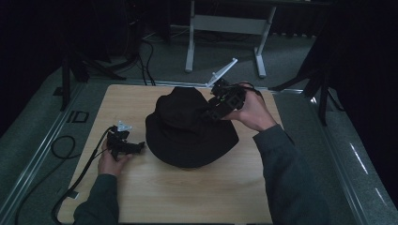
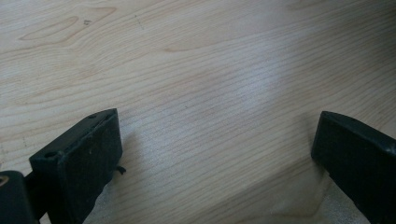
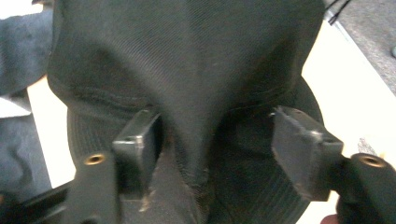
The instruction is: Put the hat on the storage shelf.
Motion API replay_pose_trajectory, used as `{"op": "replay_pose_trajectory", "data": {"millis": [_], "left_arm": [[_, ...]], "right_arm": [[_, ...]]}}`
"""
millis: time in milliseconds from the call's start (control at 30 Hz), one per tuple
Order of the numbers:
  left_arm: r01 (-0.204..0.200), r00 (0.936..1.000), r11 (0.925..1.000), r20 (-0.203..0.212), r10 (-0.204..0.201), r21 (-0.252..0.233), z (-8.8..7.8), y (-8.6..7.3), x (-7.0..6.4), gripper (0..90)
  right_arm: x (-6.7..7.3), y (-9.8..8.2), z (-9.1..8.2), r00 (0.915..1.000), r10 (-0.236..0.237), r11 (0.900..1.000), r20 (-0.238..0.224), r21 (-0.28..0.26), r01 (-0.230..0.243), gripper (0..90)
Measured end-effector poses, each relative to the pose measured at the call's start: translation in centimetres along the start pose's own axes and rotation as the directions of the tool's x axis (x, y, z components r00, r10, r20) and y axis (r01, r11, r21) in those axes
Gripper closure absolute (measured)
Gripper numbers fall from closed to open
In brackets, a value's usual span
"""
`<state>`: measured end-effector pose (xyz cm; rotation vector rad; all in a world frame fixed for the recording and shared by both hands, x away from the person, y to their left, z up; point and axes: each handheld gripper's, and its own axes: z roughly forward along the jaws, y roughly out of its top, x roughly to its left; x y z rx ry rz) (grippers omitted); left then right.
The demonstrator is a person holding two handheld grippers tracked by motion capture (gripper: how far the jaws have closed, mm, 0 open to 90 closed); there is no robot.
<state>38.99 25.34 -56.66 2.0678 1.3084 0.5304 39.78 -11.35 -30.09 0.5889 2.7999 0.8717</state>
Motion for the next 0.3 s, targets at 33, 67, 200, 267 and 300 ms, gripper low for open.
{"op": "replay_pose_trajectory", "data": {"millis": [33, 67, 200, 267, 300], "left_arm": [[0.0, 1.0, 1.0, 0.0, 0.0, 0.0, 0.0, 0.0, 0.0, 2.0], [0.0, 1.0, 1.0, 0.0, 0.0, 0.0, 0.0, 0.0, 0.0, 2.0], [0.0, 1.0, 1.0, 0.0, 0.0, 0.0, 0.0, 0.0, 0.0, 2.0], [0.0, 1.0, 1.0, 0.0, 0.0, 0.0, 0.0, 0.0, 0.0, 2.0], [0.0, 1.0, 1.0, 0.0, 0.0, -0.001, 0.0, 0.0, 0.0, 2.0]], "right_arm": [[0.0, 0.0, -0.1, 1.0, 0.003, 1.0, 0.003, -0.004, -0.003, 30.7], [0.1, -0.1, -0.3, 1.0, 0.004, 1.0, 0.004, -0.008, -0.004, 29.4], [0.3, -0.4, -0.9, 0.9998, -0.002, 1.0, 0.02, -0.026, 0.002, 25.4], [0.5, -0.6, -1.2, 0.9998, -0.007, 1.0, 0.018, -0.029, 0.007, 25.3], [0.6, -0.8, -1.4, 0.9997, -0.014, 0.999, 0.021, -0.033, 0.015, 24.5]]}}
